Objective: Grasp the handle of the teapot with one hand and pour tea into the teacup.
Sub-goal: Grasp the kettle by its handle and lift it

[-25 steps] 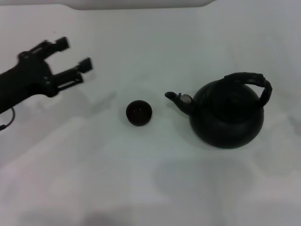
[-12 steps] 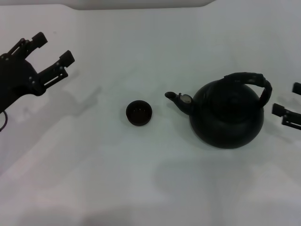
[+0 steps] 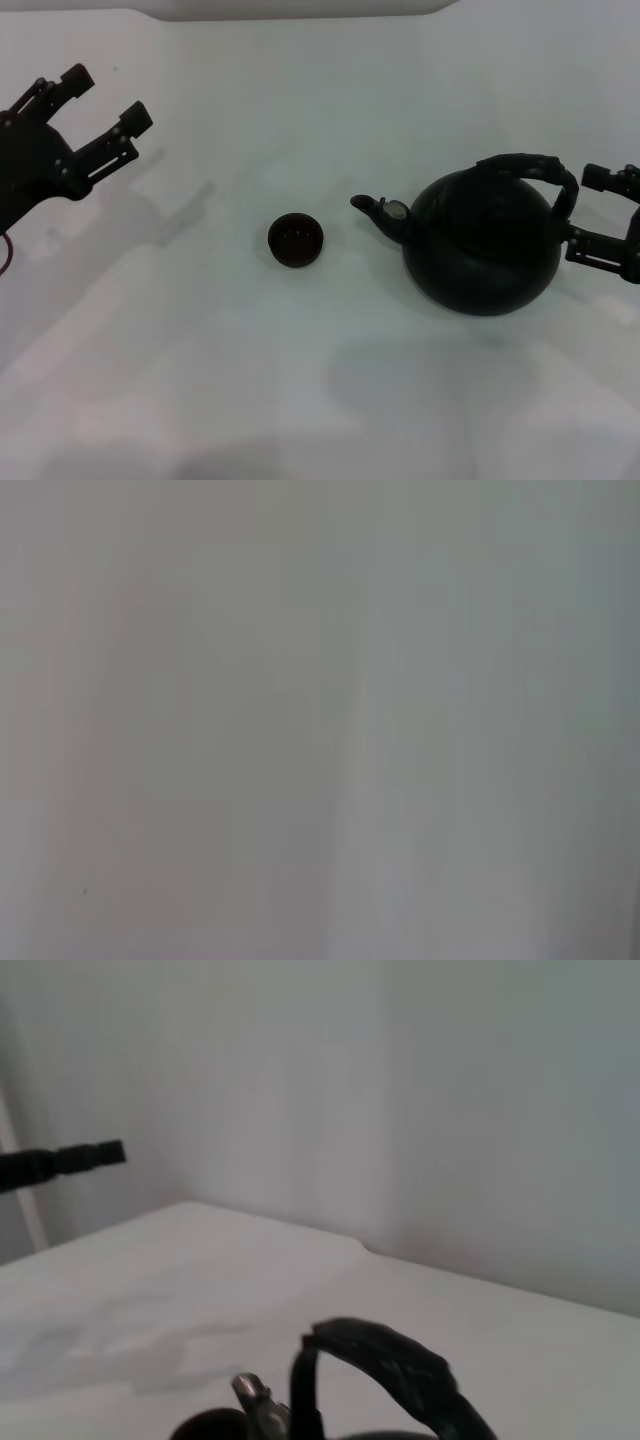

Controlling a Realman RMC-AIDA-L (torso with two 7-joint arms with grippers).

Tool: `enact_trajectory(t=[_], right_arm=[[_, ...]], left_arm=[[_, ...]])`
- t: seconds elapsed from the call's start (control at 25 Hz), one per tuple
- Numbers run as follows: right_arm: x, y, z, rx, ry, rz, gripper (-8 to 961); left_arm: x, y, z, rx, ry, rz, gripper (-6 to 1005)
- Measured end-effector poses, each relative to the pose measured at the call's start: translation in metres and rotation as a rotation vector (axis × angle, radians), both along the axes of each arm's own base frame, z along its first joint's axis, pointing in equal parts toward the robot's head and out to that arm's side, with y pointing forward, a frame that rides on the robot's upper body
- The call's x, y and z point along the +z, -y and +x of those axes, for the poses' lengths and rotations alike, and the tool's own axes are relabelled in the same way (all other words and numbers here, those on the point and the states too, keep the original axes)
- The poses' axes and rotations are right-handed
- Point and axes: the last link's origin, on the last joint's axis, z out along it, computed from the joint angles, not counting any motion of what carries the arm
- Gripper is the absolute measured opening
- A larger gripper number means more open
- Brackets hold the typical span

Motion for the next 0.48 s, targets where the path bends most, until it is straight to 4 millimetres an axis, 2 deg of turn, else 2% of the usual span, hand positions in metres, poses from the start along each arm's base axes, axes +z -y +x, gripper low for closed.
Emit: enact_trajectory(t=[0.48], right_arm=[[-0.012, -0.008, -0.004, -0.004, 0.020, -0.009, 863]], left_arm=[[0.001, -0.002, 0.002, -0.008, -0.003, 0.002, 873]])
